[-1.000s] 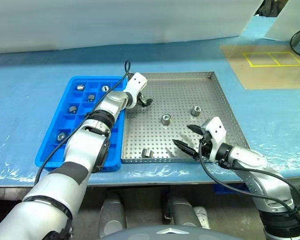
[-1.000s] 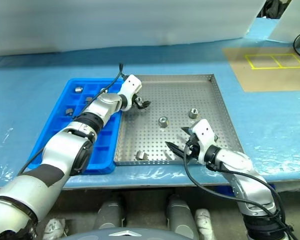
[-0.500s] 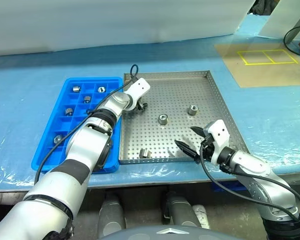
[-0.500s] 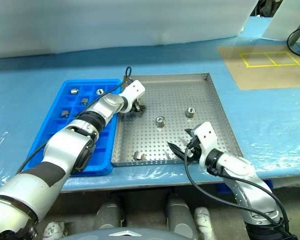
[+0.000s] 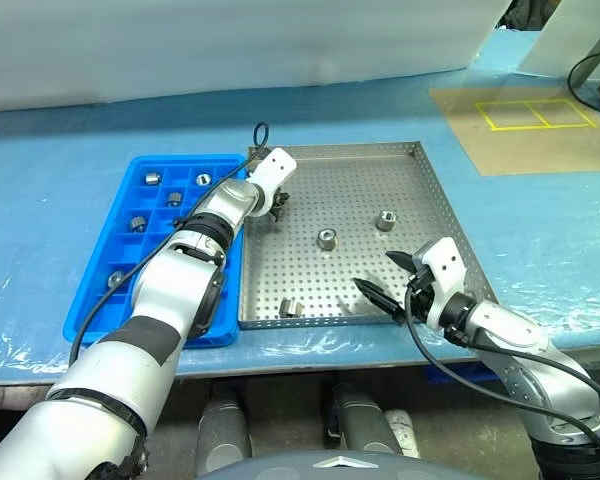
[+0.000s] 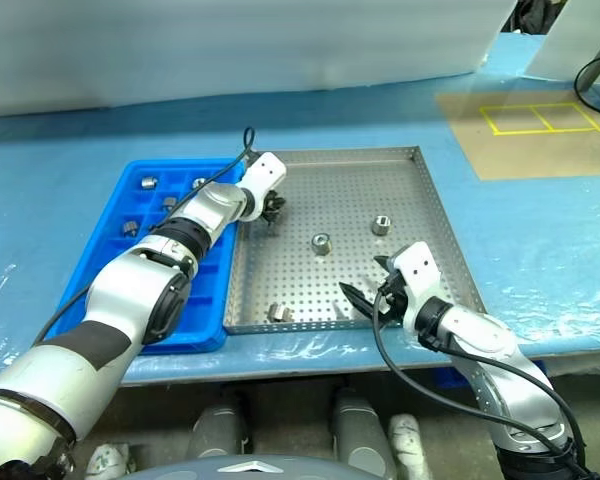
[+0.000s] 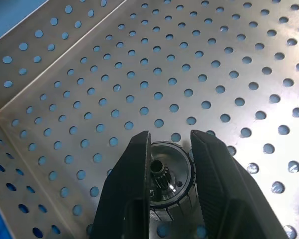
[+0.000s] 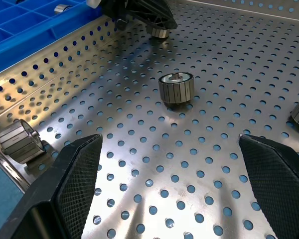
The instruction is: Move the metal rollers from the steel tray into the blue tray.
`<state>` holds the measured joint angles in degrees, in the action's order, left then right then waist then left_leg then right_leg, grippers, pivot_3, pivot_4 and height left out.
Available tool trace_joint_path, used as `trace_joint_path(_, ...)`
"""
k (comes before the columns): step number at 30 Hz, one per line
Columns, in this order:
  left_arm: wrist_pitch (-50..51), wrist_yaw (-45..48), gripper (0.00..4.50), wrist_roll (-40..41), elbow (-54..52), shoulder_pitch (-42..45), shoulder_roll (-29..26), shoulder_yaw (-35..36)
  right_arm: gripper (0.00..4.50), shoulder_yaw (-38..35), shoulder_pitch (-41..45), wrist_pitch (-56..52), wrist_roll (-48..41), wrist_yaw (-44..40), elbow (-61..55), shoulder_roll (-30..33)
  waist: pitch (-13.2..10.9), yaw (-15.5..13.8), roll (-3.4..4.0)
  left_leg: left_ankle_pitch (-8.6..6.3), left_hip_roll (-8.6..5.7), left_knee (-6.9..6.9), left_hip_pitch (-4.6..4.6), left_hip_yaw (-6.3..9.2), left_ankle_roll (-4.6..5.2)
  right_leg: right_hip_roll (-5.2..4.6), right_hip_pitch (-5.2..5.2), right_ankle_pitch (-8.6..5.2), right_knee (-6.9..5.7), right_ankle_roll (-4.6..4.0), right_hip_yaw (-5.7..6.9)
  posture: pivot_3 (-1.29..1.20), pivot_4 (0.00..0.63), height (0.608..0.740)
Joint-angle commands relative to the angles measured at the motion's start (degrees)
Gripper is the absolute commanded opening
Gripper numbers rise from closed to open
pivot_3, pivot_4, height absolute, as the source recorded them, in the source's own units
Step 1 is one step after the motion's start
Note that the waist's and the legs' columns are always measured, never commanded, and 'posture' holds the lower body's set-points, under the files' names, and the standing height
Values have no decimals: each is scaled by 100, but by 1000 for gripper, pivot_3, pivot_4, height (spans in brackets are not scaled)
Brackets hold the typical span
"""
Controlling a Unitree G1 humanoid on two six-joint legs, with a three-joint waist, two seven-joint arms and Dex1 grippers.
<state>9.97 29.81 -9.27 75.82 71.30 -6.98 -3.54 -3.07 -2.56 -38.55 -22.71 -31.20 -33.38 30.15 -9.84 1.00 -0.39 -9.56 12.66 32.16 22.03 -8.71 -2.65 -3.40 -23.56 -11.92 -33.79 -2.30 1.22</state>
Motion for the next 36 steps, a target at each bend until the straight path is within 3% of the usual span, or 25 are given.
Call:
trace_joint_path(1, -4, -21, 887, 346, -196, 86, 59, 335, 4500, -84, 136, 80, -101, -66, -200, 82, 0, 0, 0, -3, -1, 0, 0, 0, 5, -1, 3, 0, 6, 0, 0, -495, 150, 740)
trace_joint_path(10, 29, -223, 887, 1106, -1484, -502, 71, 937, 4500, 208, 556, 231, -17, -359, 257, 99, -1, -24, 1, -9, 0, -2, 2, -4, 14, -2, 3, 1, 11, 0, 1, -384, 150, 740)
trace_joint_path(21, 1331, -1310, 887, 1423, -6417, -3084, 254, 898, 4500, 705, 1493, 617, 84, -1013, 1217, 88, -3, -58, 5, -6, 10, -3, 3, -7, 17, -2, 3, 1, 8, -2, 7, -193, 150, 740)
trace_joint_path(25, 1688, -1772, 887, 1414, -7772, -3836, 327, 946, 4500, 859, 1839, 805, 156, -1277, 1607, 72, -5, -136, 7, -7, 14, -2, 1, -7, 9, -2, 4, 1, 4, -3, 14, -138, 150, 740)
trace_joint_path(31, 1925, -2447, 887, 1192, -8721, -4469, 325, 983, 4500, 1059, 2037, 983, 236, -1495, 1933, -26, -5, -260, 9, -7, 13, -3, 2, -7, 7, -2, 3, 0, 5, -2, 14, -76, 150, 740)
trace_joint_path(36, 1850, -3054, 887, 835, -8870, -4679, 290, 987, 4500, 1164, 2179, 1093, 303, -1618, 2143, -89, -6, -341, 9, -7, 14, -4, 3, -7, 5, -1, -1, 0, 6, -2, 14, -54, 150, 740)
